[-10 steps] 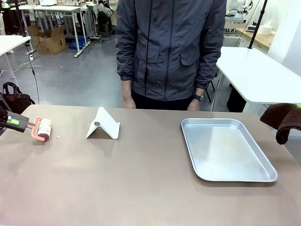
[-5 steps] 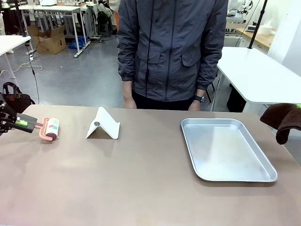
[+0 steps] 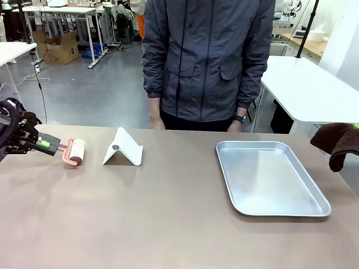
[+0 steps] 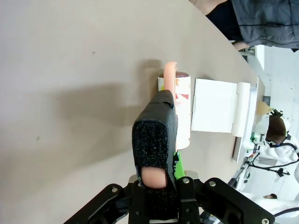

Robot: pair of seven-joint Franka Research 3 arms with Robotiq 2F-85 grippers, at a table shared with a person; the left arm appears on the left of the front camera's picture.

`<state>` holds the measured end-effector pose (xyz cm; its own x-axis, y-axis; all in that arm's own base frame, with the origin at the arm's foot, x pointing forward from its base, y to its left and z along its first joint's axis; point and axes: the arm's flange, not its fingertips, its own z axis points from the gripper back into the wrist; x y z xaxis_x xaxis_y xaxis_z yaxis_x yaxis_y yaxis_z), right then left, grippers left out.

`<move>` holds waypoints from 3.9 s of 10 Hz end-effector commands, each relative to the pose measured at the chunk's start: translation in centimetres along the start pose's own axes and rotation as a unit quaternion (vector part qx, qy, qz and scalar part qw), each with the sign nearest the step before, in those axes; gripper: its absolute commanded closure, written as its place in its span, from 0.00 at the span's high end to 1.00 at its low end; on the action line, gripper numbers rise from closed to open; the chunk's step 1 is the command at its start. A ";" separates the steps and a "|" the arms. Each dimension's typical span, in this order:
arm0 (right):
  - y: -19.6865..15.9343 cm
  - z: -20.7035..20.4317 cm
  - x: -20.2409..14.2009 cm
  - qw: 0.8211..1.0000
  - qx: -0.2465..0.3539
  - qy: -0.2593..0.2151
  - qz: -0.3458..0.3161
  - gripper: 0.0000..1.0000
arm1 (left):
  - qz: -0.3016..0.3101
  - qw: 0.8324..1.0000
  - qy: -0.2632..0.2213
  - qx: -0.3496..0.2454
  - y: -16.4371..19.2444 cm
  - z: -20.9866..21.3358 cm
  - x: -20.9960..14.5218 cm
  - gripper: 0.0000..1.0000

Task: Clean the surface of the table.
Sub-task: Clean the area not pointed to by the person, then return the Lint Roller and towel to their original positions.

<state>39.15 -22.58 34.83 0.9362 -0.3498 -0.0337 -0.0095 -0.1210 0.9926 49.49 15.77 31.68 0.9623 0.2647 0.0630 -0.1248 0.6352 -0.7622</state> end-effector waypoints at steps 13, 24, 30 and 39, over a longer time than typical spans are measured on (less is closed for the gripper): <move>0.8 0.0 0.1 1.000 0.006 0.002 -0.007 0.06 | -0.065 0.953 0.032 -0.293 5.5 13.6 -17.5 0.19; 0.8 0.0 0.1 1.000 0.006 0.002 -0.007 0.06 | -0.049 0.955 0.030 -0.291 7.1 13.1 -18.4 0.19; 0.0 0.0 0.0 1.000 0.000 0.000 0.000 0.06 | -0.048 0.955 0.031 -0.292 7.6 13.1 -18.2 0.19; 7.0 -24.7 -2.0 0.996 -0.053 0.052 0.040 0.06 | -0.110 0.968 0.085 -0.208 -15.4 8.9 -12.8 0.19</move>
<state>46.09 -2.49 44.16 0.9791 -0.1908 0.0707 -0.0713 0.0037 0.9974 36.87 11.76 46.96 0.9796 -0.0332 0.1983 0.1998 0.2715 -0.9415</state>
